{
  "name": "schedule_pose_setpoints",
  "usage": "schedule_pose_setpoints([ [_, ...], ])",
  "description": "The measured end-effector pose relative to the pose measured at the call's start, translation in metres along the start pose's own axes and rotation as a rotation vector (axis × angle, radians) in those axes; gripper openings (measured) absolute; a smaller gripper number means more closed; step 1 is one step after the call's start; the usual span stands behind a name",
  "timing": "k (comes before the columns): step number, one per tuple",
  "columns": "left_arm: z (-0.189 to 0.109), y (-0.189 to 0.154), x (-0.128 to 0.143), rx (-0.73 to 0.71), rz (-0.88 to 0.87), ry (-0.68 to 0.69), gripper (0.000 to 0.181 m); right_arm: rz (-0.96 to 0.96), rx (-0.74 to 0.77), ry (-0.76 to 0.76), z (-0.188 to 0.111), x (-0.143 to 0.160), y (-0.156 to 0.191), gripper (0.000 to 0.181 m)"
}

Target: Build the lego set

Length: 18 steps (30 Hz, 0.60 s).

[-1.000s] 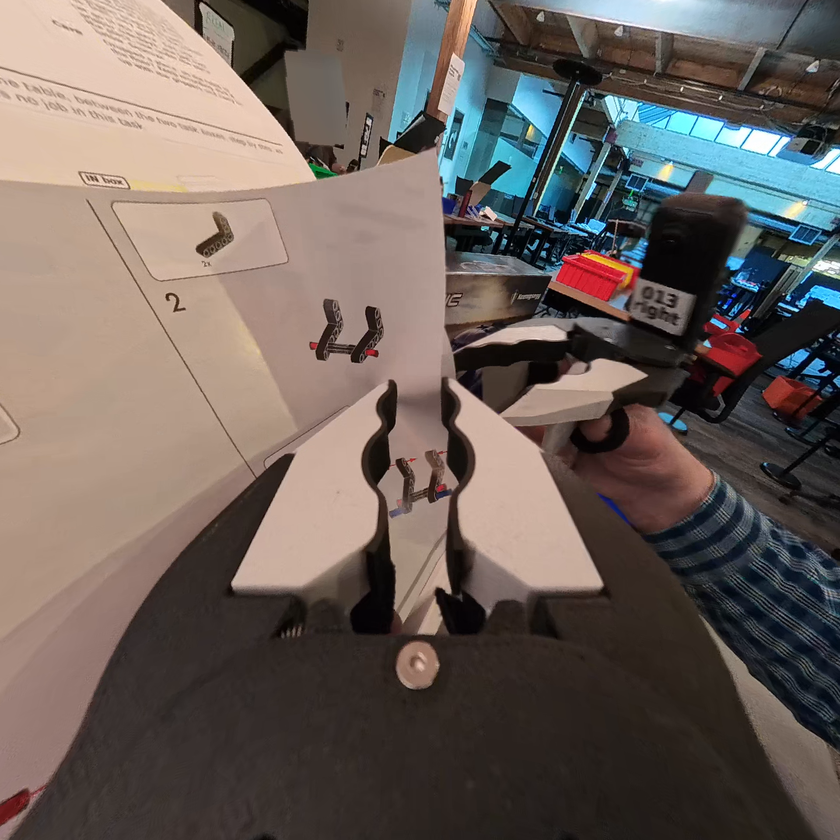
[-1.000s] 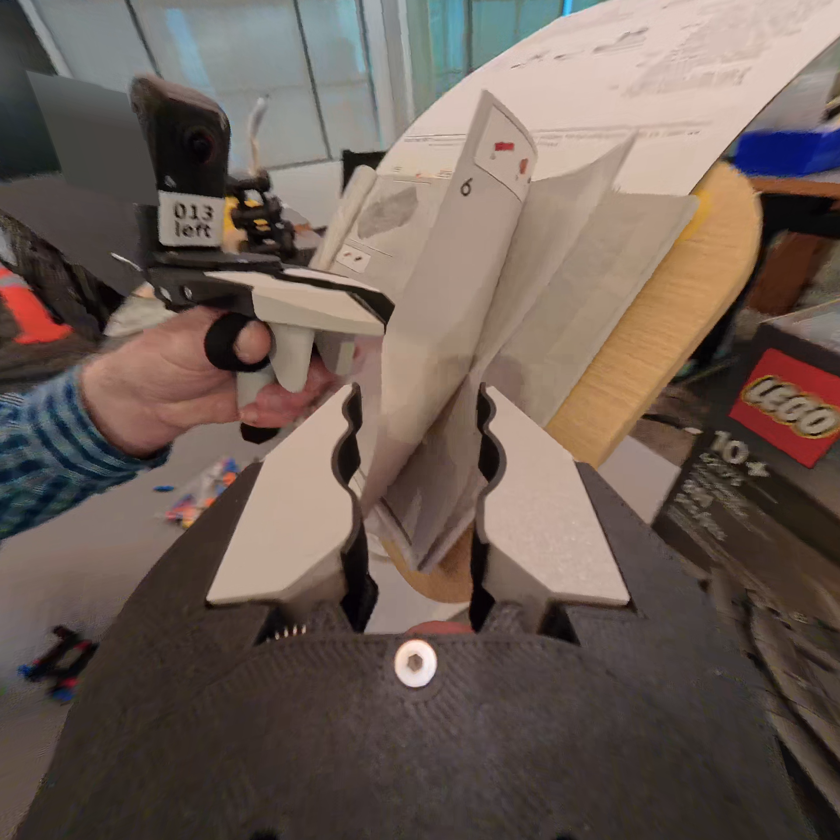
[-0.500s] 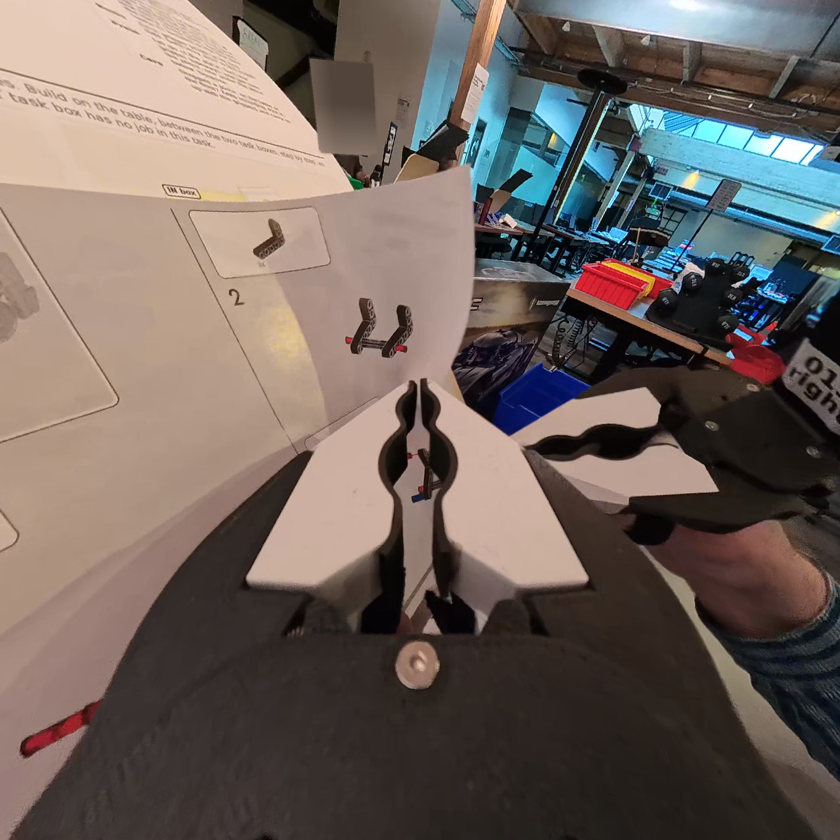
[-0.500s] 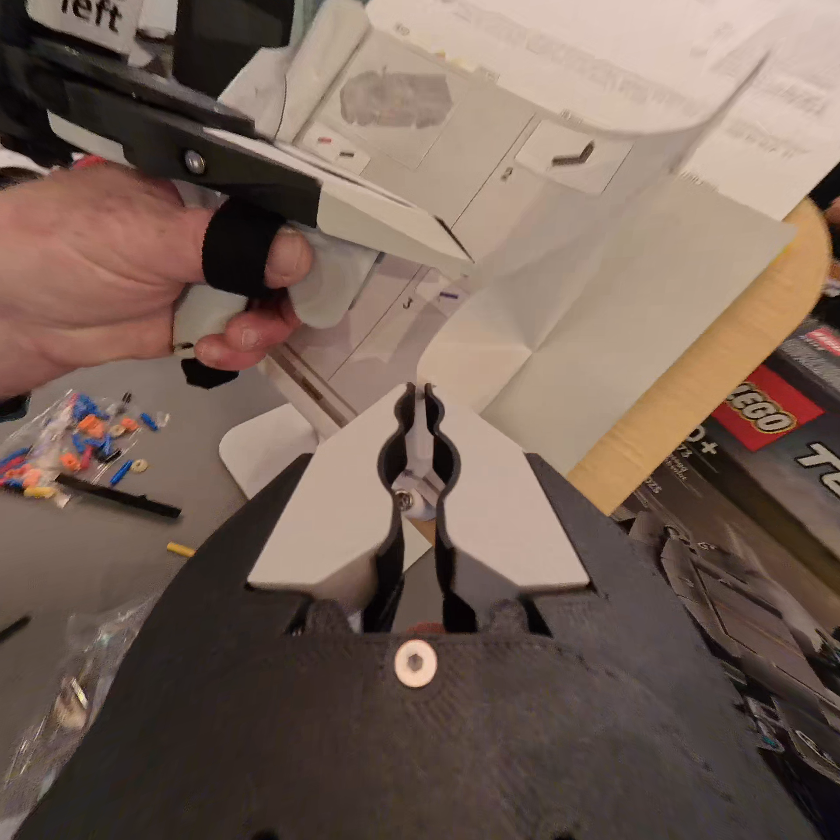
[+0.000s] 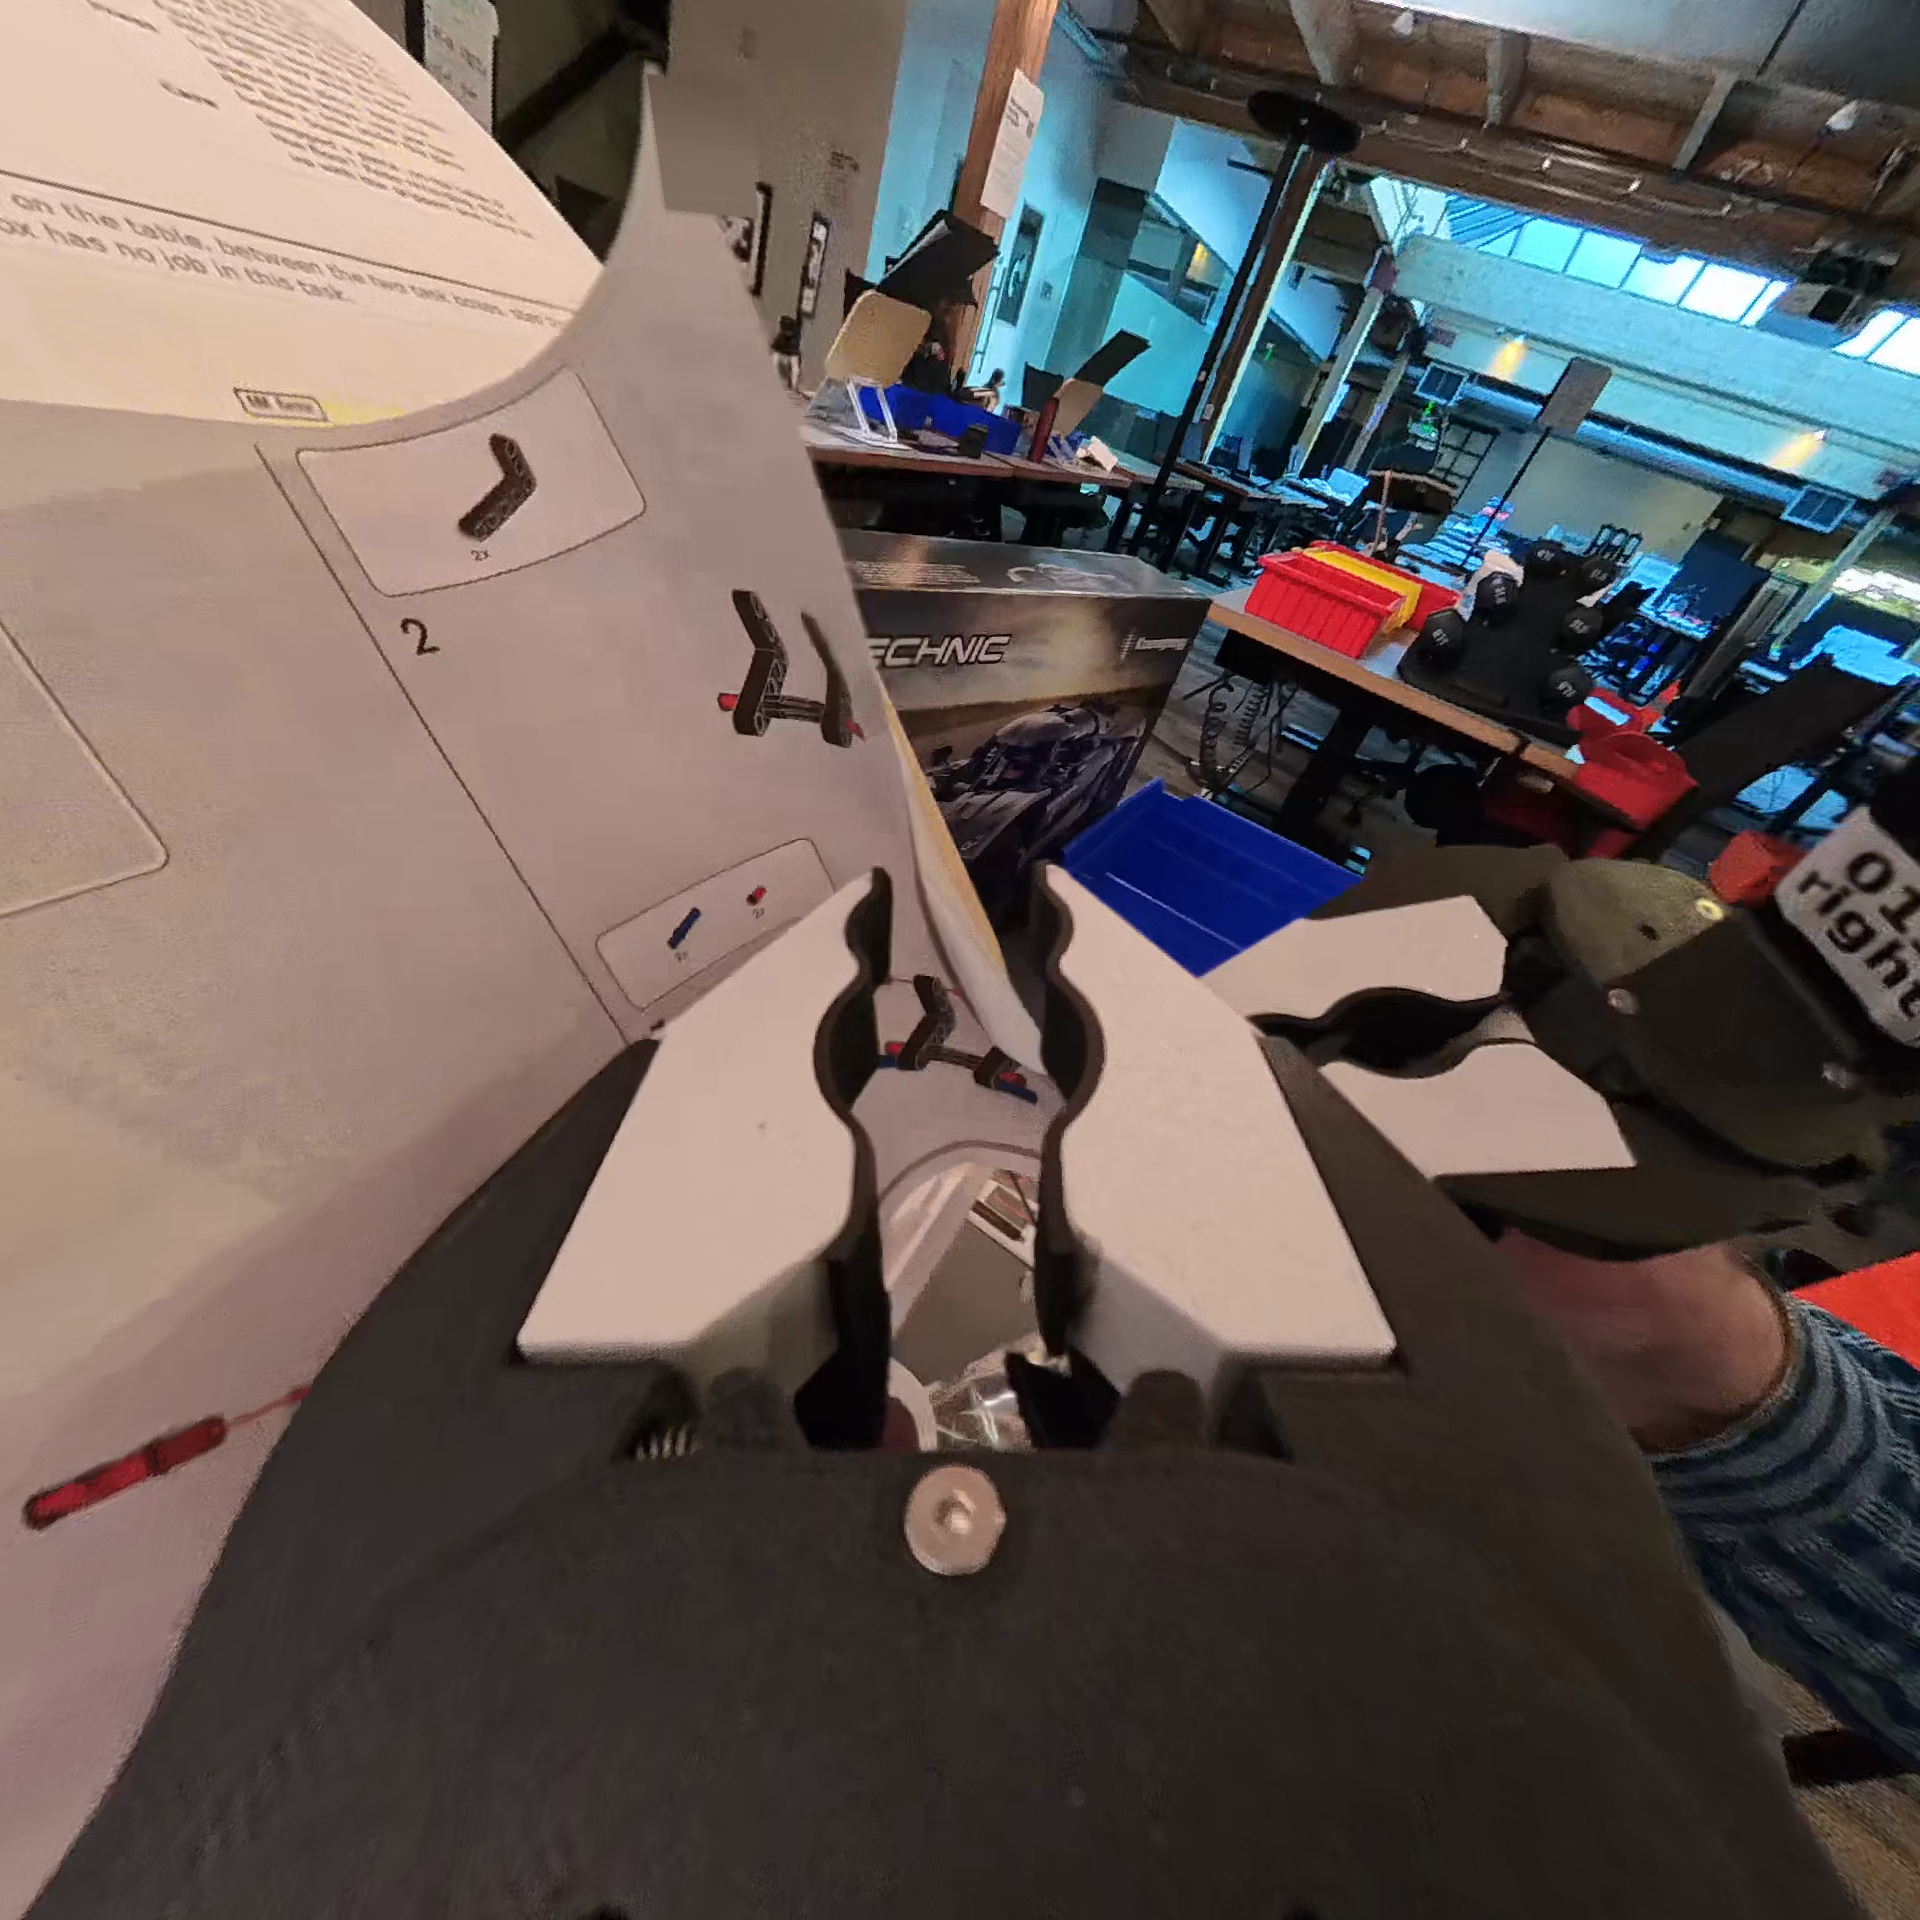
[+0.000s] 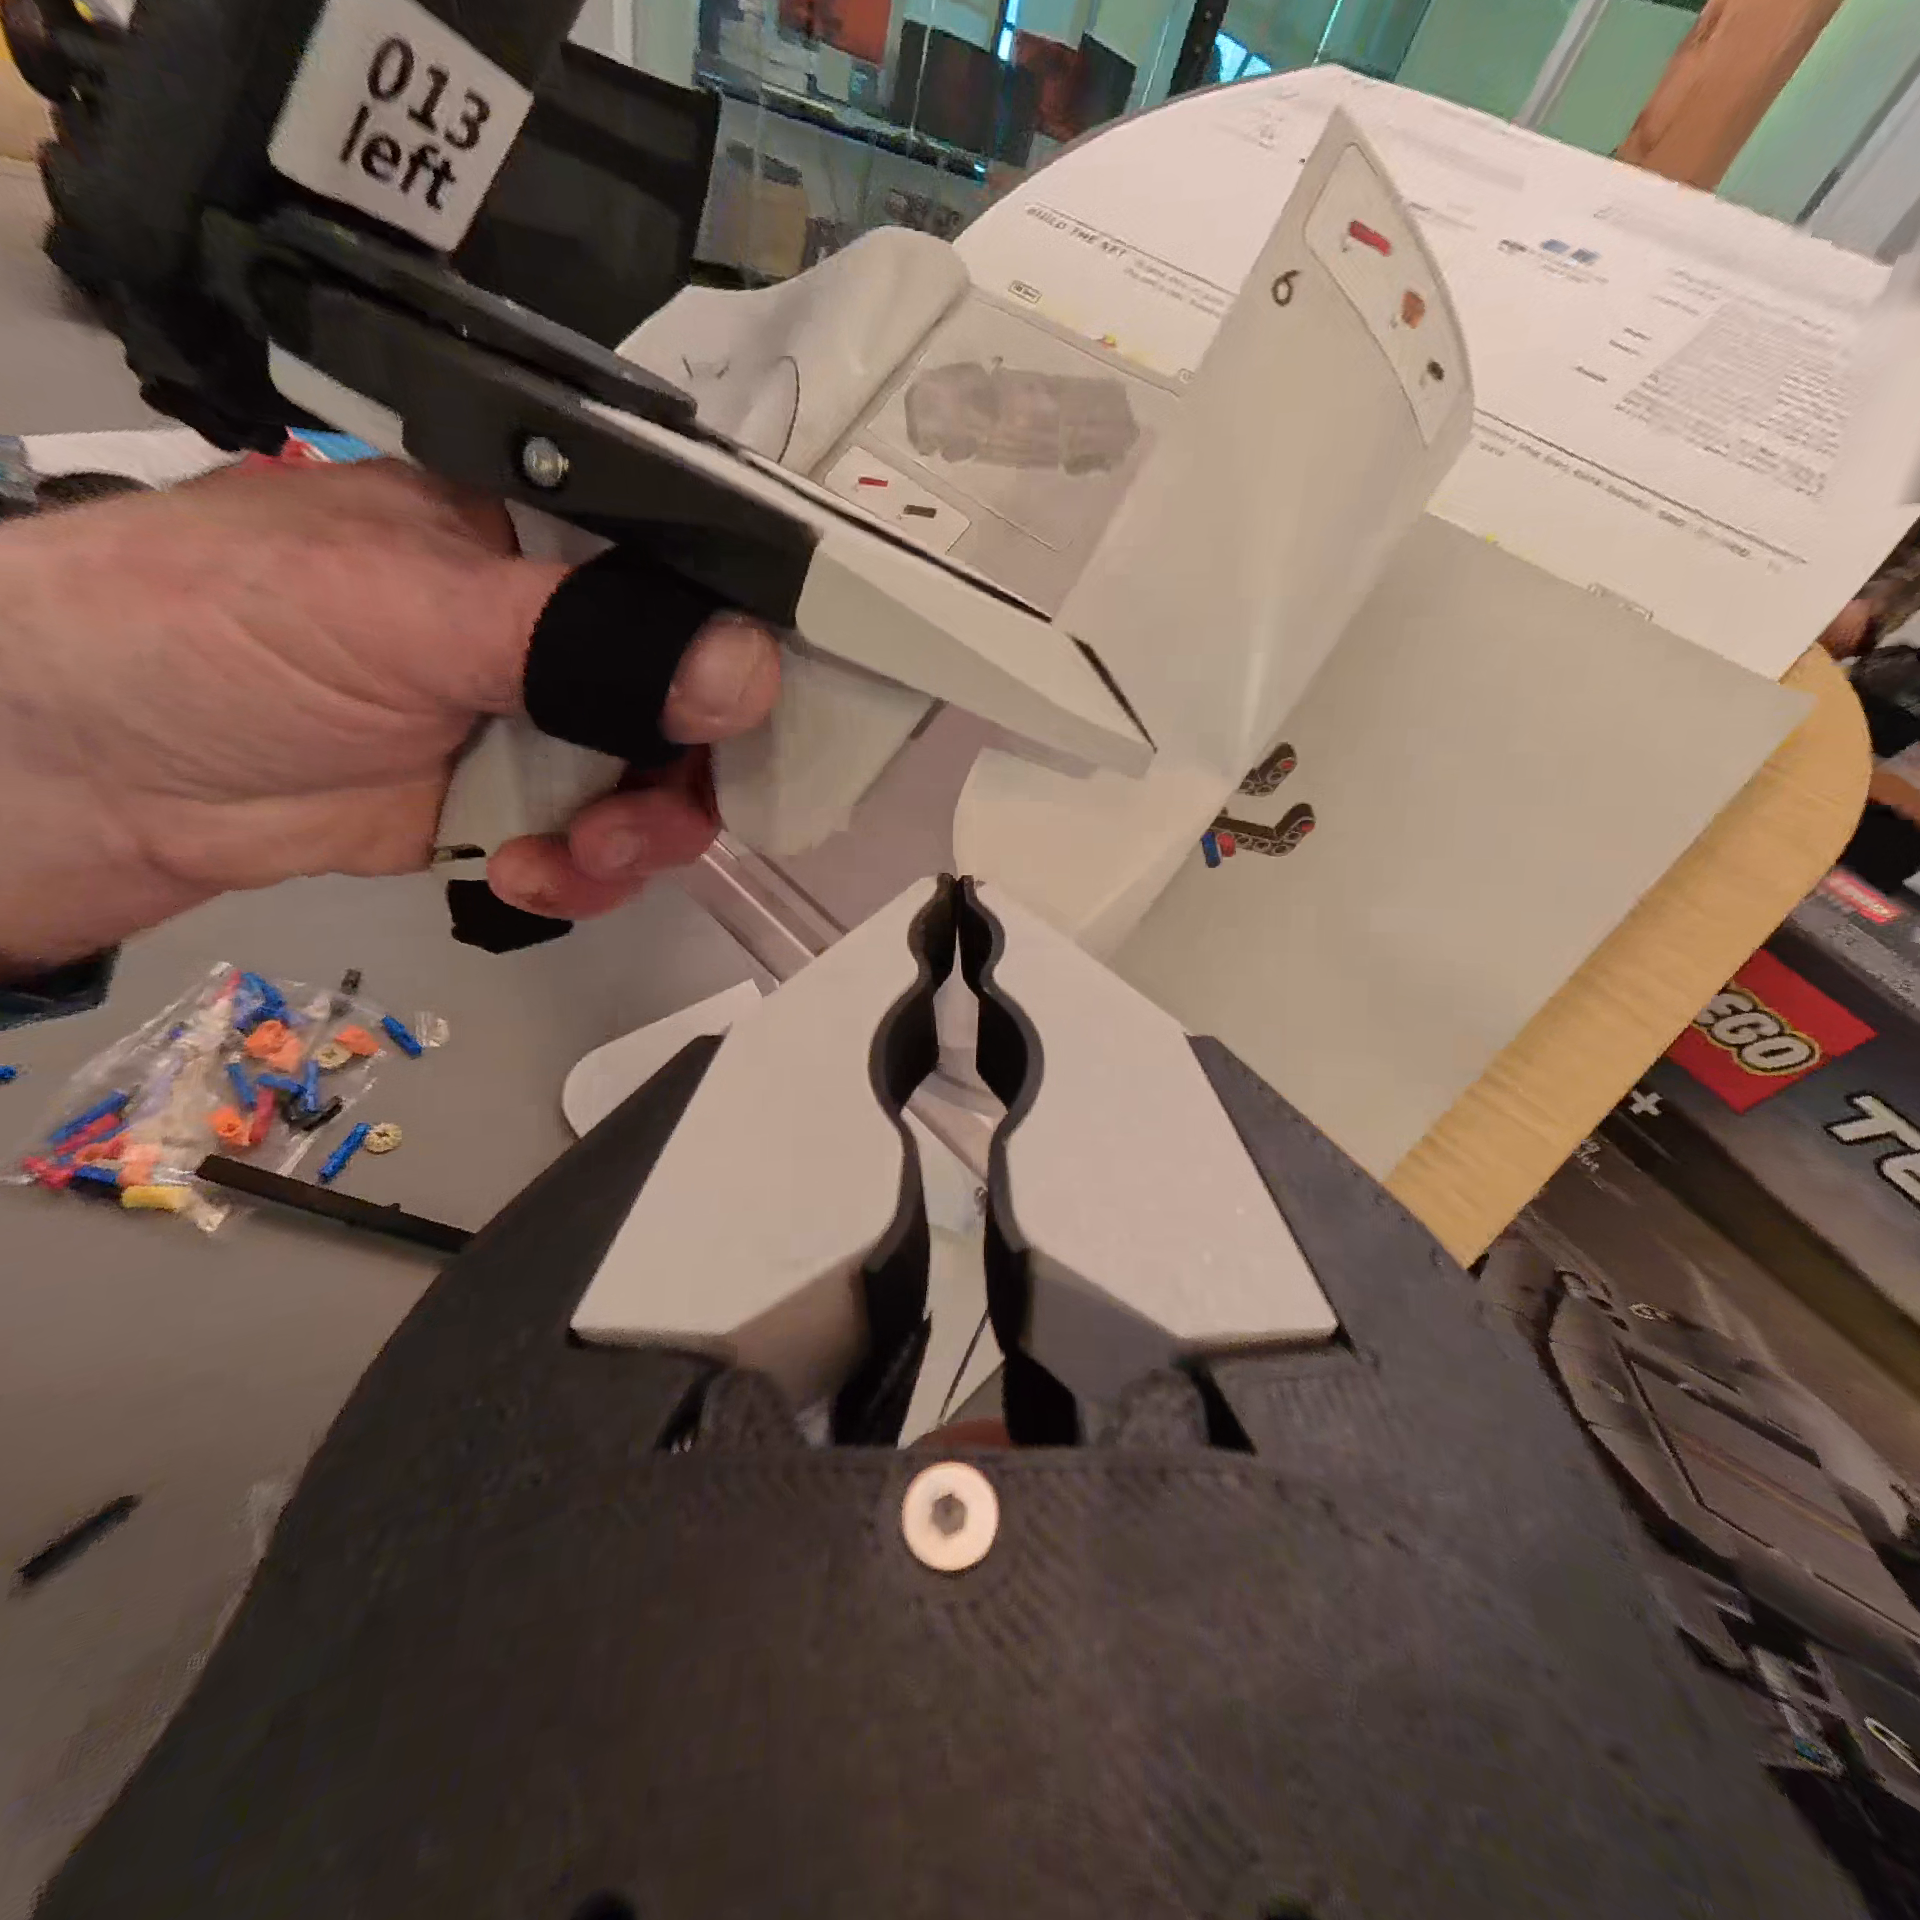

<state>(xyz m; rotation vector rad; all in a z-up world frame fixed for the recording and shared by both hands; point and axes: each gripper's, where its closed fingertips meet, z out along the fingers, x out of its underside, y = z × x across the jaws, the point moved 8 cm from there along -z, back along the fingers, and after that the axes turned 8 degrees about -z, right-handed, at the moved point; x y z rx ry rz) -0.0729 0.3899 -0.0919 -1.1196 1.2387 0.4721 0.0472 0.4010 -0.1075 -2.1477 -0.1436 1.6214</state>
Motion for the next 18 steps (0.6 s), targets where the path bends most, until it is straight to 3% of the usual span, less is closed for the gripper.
schedule_pose_setpoints([
  [5, -0.026, 0.000, -0.001, -0.034, 0.011, -0.039, 0.000, -0.025, -0.045, -0.059, 0.001, -0.015, 0.023, 0.000],
  [10, -0.051, 0.000, -0.001, -0.030, -0.006, -0.067, 0.000, -0.050, -0.049, -0.101, 0.007, -0.026, 0.044, 0.000],
  [14, -0.066, 0.006, -0.002, -0.023, -0.041, -0.093, 0.000, -0.131, -0.027, -0.099, 0.005, -0.028, 0.057, 0.026],
  [18, -0.076, 0.011, -0.004, 0.001, -0.093, -0.119, 0.000, -0.318, -0.008, -0.081, 0.004, -0.026, 0.070, 0.031],
])
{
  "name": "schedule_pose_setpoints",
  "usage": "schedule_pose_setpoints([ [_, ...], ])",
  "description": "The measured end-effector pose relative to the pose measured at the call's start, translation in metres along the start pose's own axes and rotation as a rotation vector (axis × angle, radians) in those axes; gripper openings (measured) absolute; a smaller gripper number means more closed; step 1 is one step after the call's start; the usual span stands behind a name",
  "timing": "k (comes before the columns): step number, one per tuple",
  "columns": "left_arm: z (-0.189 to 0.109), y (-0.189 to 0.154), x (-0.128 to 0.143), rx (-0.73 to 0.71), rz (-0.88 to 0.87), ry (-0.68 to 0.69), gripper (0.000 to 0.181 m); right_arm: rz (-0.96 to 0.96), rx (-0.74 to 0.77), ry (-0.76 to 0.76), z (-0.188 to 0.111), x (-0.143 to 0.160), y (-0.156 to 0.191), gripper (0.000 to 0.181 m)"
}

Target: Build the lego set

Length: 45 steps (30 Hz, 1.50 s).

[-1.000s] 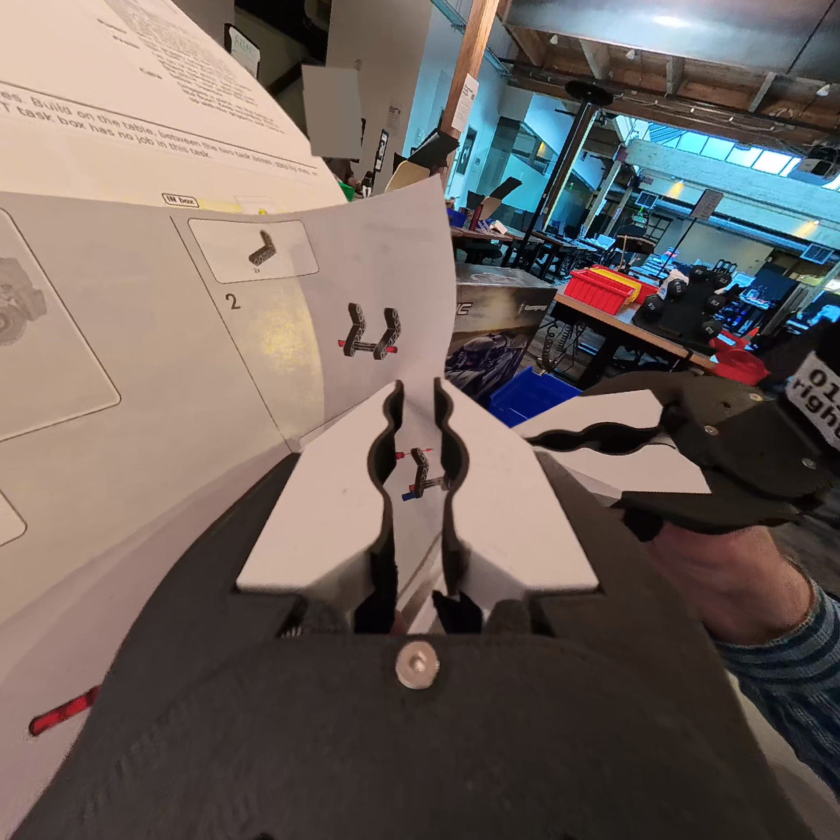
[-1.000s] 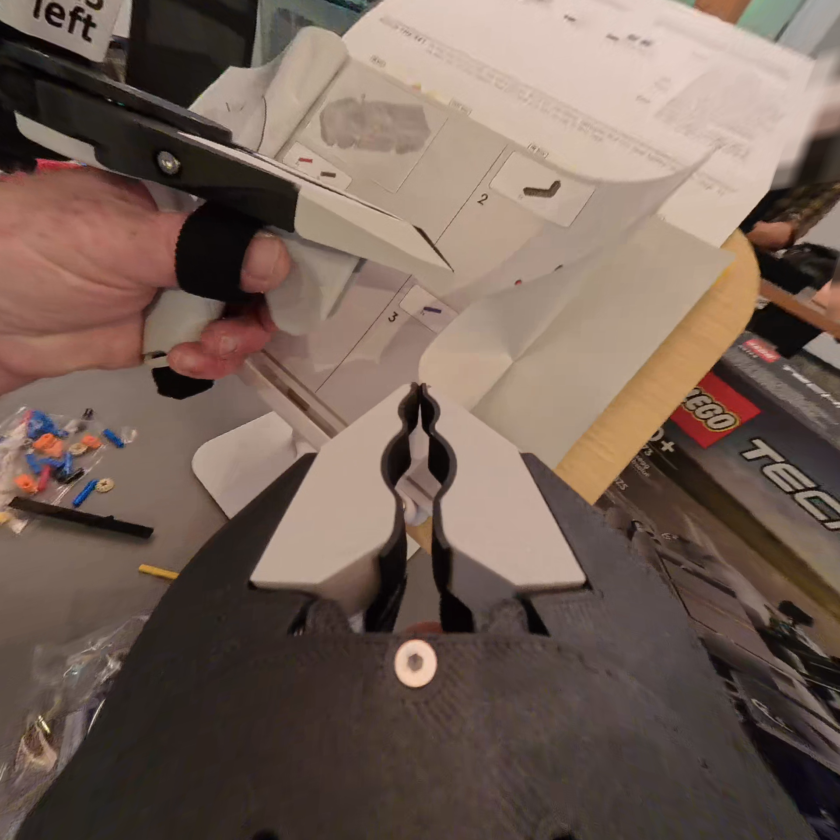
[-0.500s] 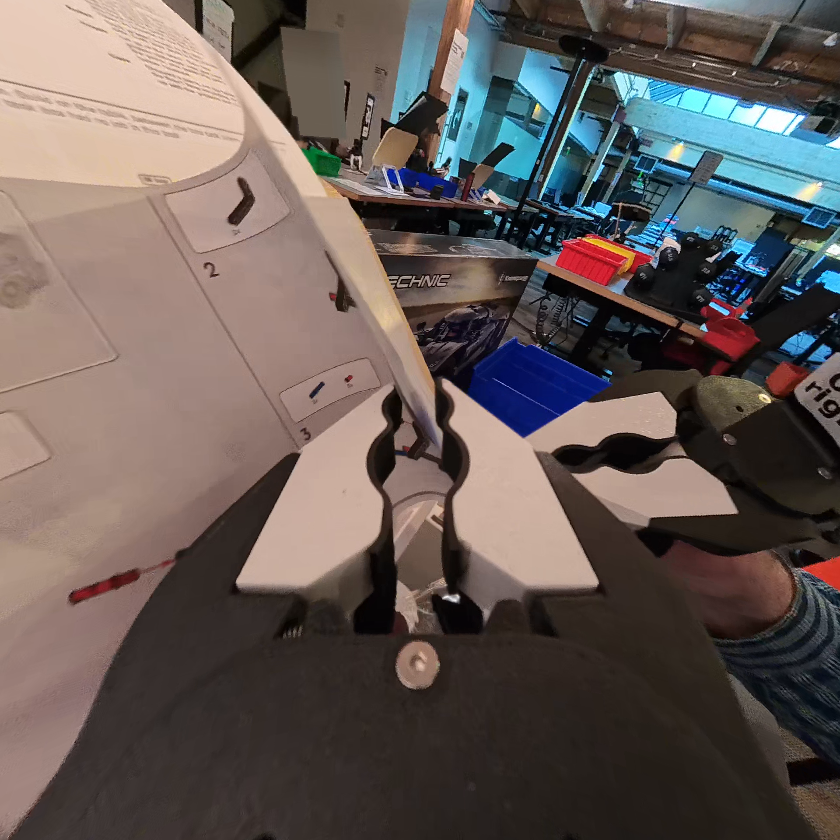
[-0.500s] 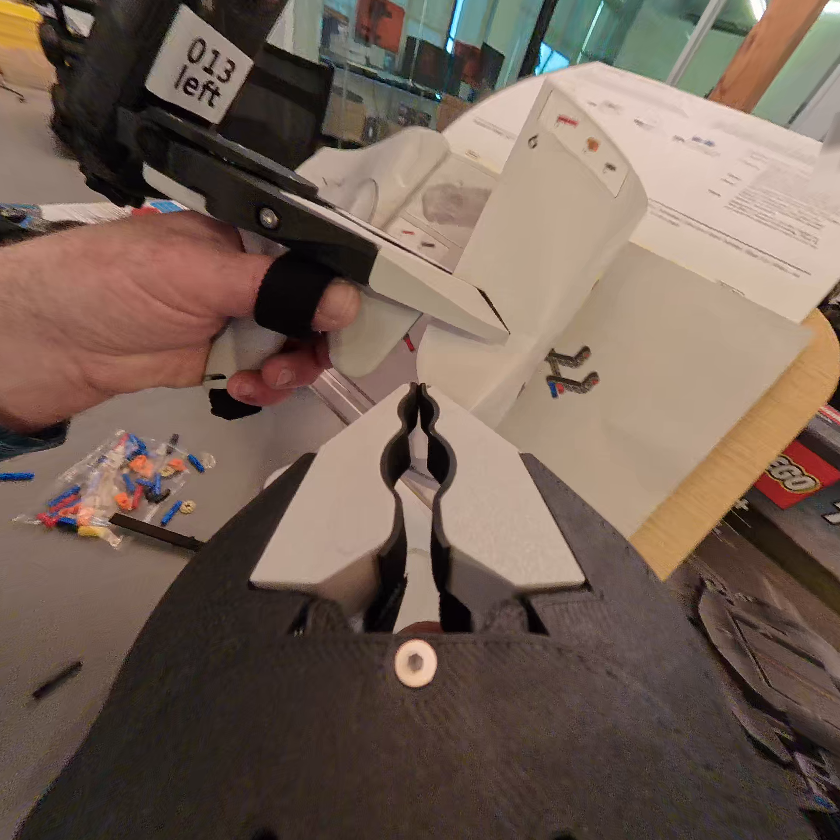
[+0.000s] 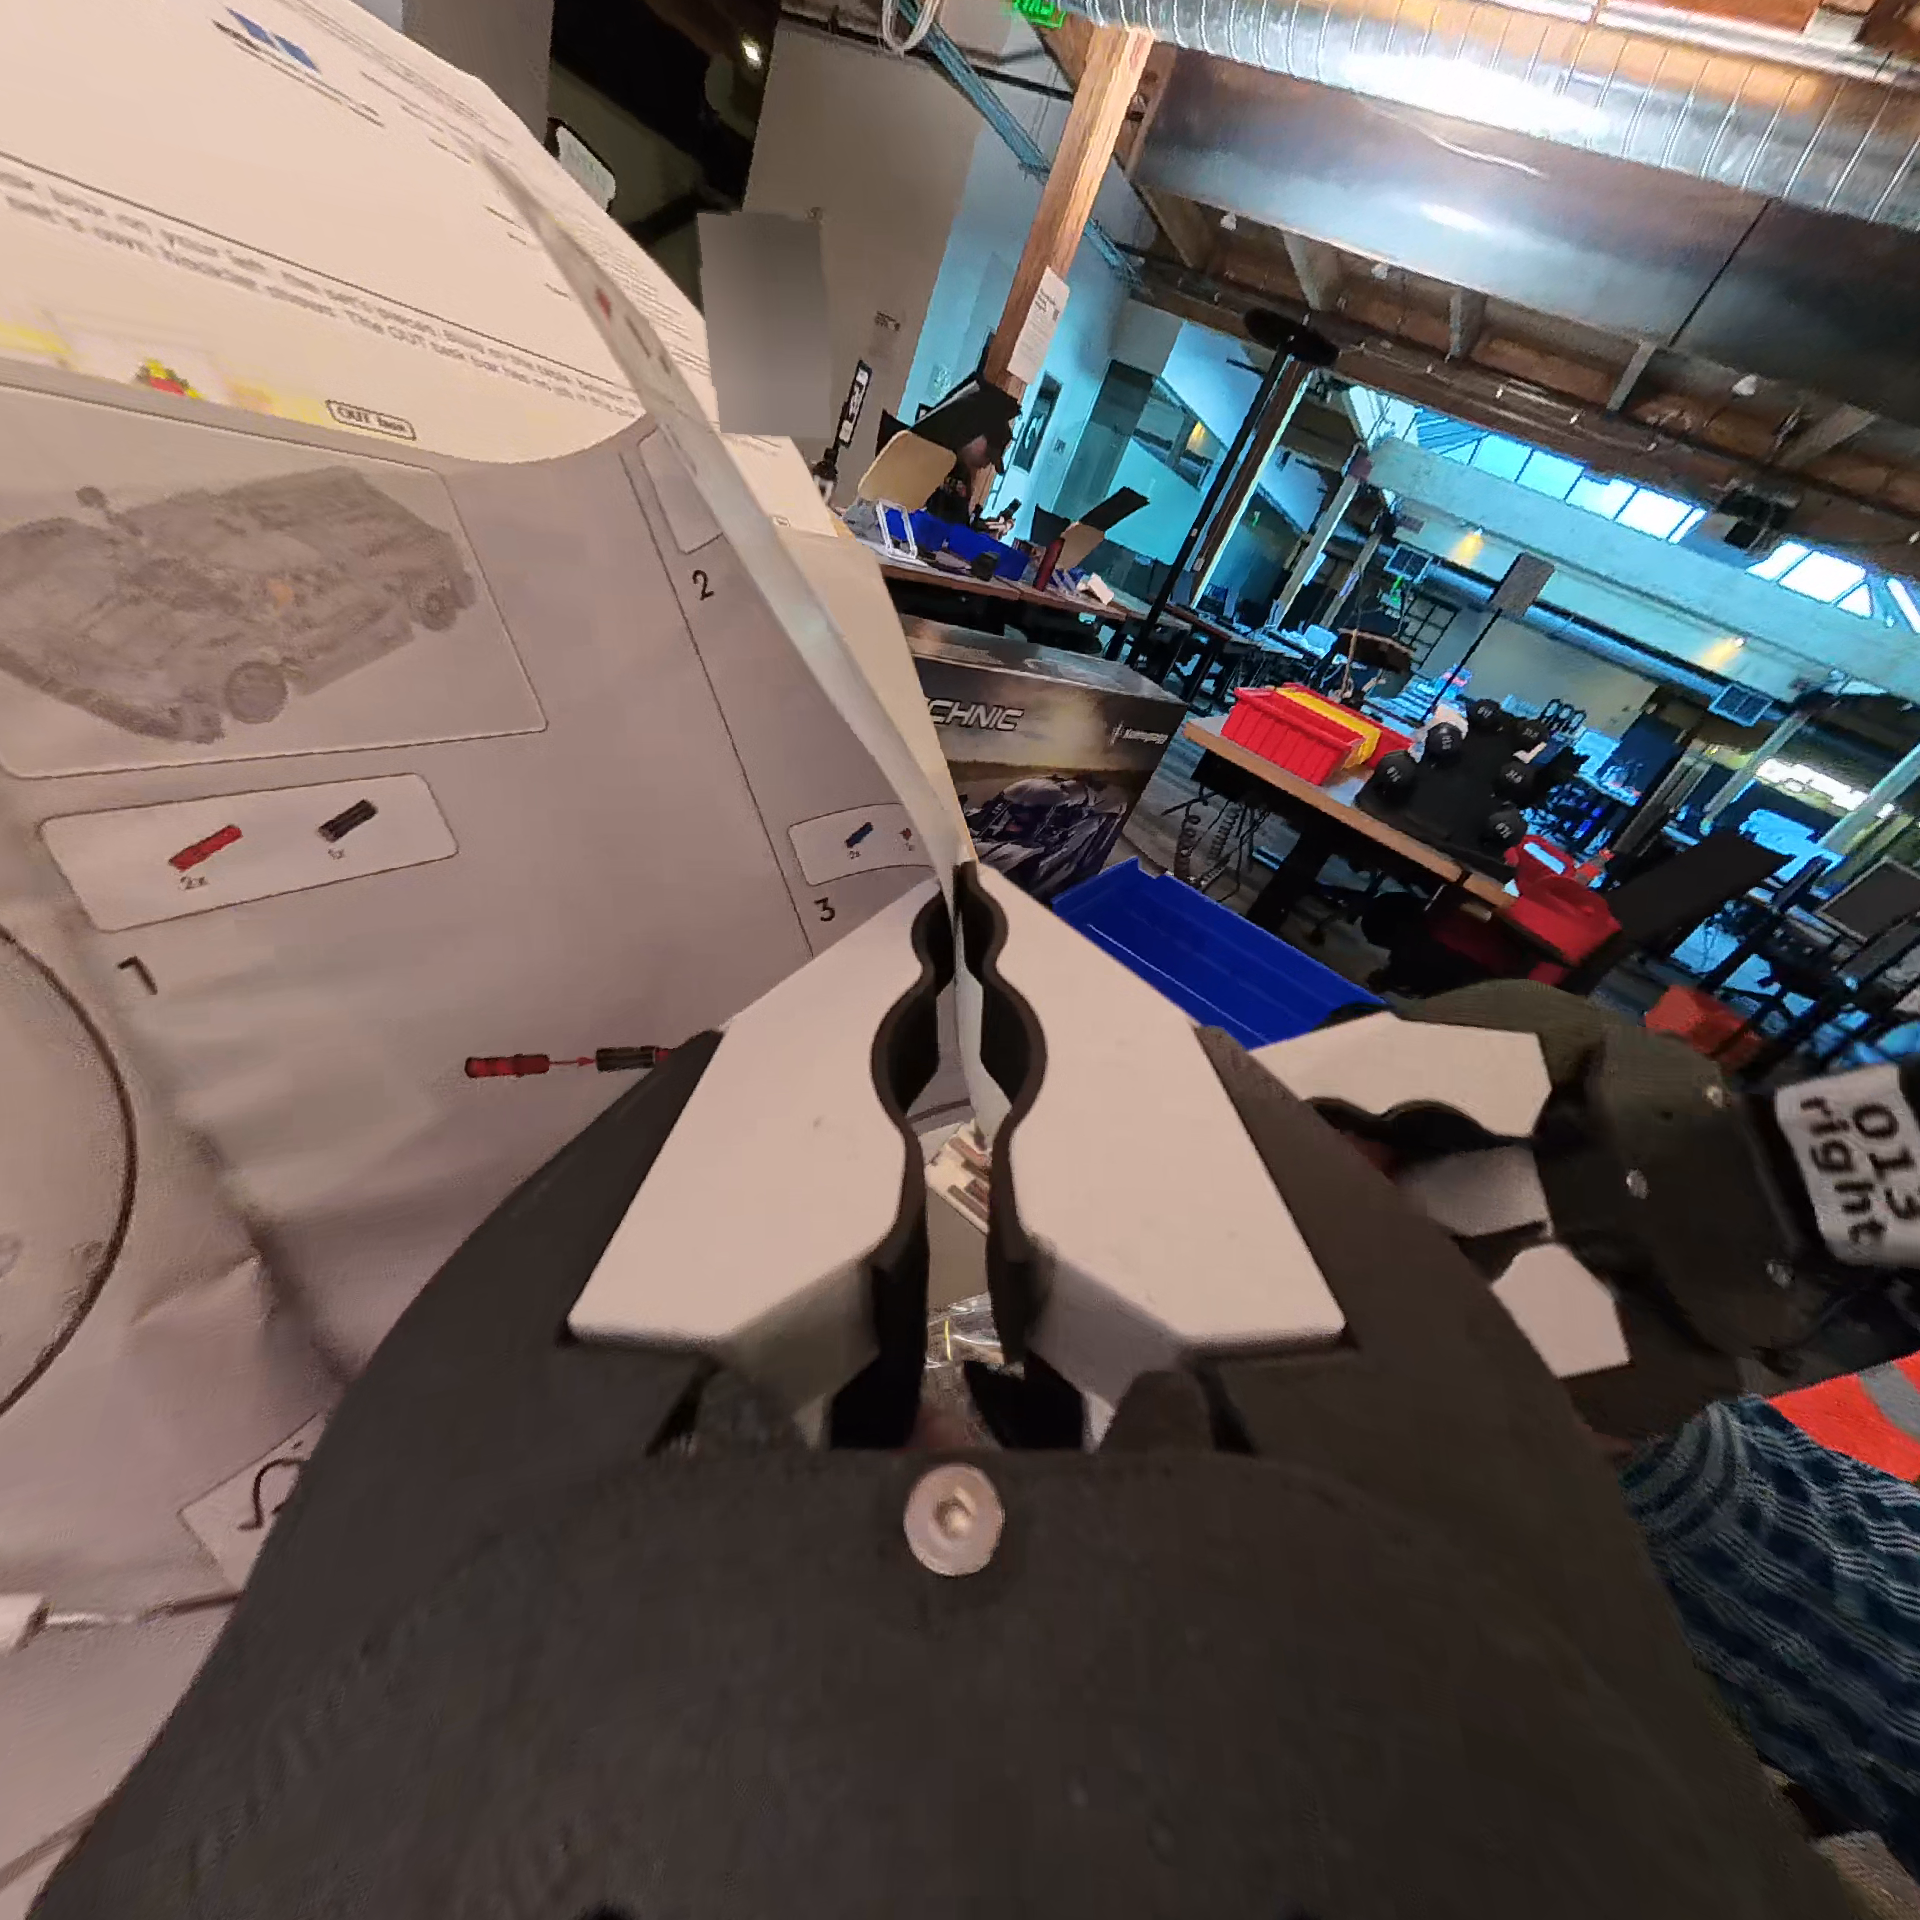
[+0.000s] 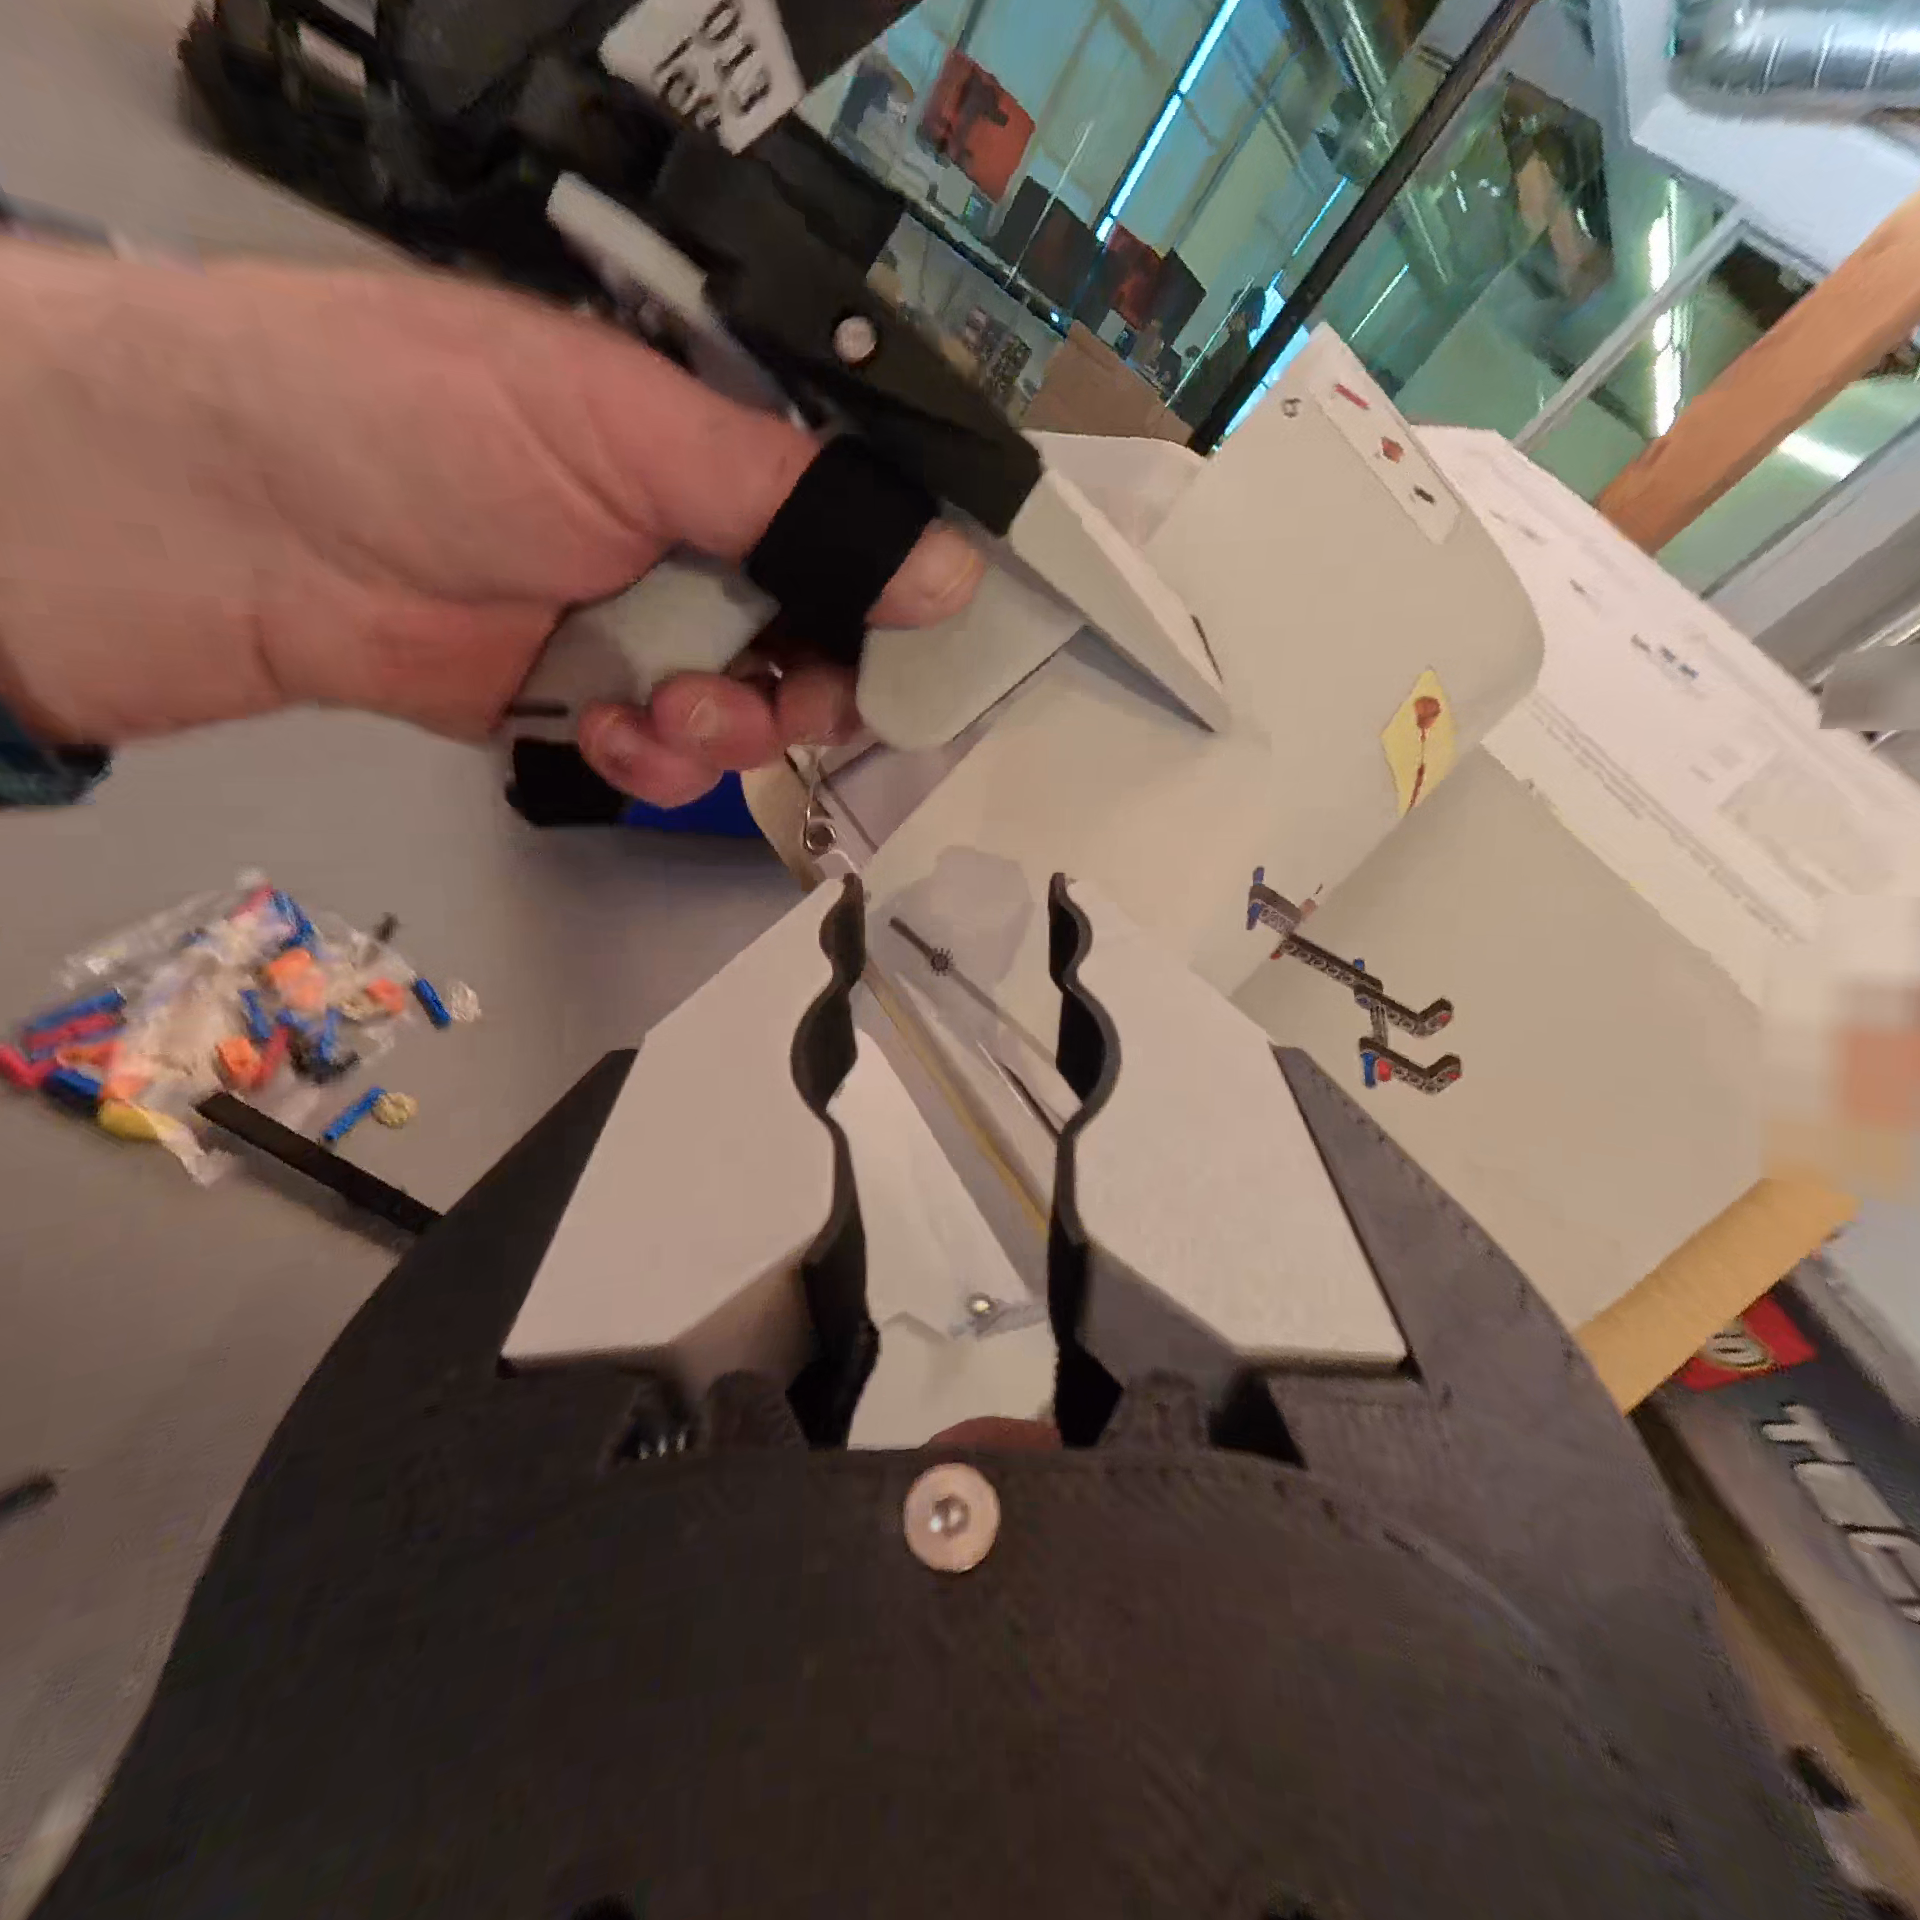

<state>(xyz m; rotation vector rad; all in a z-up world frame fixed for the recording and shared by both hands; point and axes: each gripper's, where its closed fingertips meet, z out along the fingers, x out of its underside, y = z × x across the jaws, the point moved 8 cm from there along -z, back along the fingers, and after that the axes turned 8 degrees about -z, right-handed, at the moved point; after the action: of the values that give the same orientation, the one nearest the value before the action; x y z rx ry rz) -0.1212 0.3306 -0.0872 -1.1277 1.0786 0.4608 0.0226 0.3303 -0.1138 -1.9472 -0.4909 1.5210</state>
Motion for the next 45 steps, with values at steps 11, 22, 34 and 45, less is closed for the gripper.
schedule_pose_setpoints([
  [11, -0.011, 0.007, -0.004, 0.021, -0.043, -0.014, 0.000, -0.432, -0.001, 0.089, 0.016, 0.000, 0.012, 0.018],
  [22, -0.015, 0.012, -0.008, 0.034, -0.075, -0.025, 0.000, -0.564, 0.026, 0.093, 0.024, -0.001, 0.019, 0.000],
  [34, -0.020, 0.016, -0.005, 0.030, -0.049, -0.027, 0.000, -0.426, -0.075, 0.037, 0.019, 0.003, 0.013, 0.025],
  [45, -0.016, 0.024, -0.005, 0.025, -0.123, -0.006, 0.000, -0.625, -0.069, 0.147, 0.022, 0.024, 0.017, 0.026],
])
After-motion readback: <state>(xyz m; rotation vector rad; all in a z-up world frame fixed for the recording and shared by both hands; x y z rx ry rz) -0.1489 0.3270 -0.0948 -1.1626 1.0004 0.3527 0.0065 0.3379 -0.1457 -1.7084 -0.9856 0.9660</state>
